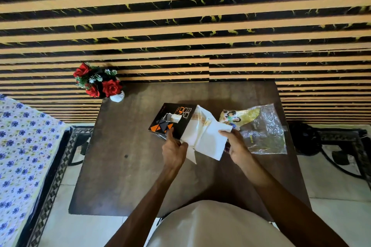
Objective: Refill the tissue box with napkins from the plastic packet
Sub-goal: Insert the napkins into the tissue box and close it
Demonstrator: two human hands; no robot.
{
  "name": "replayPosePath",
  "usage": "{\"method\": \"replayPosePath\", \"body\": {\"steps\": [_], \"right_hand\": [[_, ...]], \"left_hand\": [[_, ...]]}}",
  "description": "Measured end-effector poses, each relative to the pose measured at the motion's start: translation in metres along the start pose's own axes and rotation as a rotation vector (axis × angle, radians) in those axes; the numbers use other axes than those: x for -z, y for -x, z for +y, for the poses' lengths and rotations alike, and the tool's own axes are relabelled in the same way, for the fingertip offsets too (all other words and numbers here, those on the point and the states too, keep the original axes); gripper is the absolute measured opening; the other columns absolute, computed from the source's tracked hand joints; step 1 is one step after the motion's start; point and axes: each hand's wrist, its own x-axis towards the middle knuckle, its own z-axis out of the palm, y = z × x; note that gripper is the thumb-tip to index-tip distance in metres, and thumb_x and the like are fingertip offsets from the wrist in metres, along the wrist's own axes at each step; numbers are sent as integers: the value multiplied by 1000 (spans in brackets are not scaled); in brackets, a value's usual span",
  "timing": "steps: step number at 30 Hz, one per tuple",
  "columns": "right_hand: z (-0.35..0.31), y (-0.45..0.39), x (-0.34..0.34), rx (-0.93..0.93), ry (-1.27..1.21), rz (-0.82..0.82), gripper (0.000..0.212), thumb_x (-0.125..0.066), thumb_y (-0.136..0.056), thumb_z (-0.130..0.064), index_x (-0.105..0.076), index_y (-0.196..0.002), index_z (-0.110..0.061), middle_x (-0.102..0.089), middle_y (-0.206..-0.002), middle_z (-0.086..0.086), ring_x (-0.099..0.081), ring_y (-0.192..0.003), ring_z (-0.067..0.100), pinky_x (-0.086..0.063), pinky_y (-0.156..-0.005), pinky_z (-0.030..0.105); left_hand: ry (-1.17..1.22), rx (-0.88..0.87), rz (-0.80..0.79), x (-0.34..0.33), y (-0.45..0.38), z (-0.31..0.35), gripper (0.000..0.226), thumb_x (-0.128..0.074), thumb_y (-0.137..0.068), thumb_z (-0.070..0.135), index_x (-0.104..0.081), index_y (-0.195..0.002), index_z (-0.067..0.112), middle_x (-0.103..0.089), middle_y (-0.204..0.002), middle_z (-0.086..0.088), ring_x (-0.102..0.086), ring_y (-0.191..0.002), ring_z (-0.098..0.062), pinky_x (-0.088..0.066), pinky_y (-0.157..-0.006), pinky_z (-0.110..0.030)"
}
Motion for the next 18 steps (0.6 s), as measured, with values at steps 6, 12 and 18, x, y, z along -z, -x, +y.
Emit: {"method": "replayPosePath", "body": {"steps": [6,12,18], "right_hand": [[19,-1,-17,-29,189,5,27,-52,-94,-15,-50,-120,-20,-61,-116,13,-56,-103,28,-43,-67,29],[47,-12,-3,-120,481,24,40,-57,-93,-12,-48,-132,-10,-58,-129,18,-57,-118,34,-53,-86,46],[69,-21,5,-143,617,99,40,-74,-82,-12,-52,-116,-14,-58,-126,15,-60,-115,36,-59,-77,55]], "left_hand": [[-136,-43,-101,-23,24,5,82,-64,-79,4,-20,-147,15,-64,-118,-8,-64,-103,-31,-45,-72,-25],[-186,27,-166,-37,33,-19,90,-68,-82,11,-9,-149,16,-59,-128,-9,-65,-108,-28,-56,-79,-29],[-636,-247,-122,-20,17,-16,48,-62,-87,36,-48,-128,17,-51,-132,-9,-53,-120,-28,-48,-94,-38]]}}
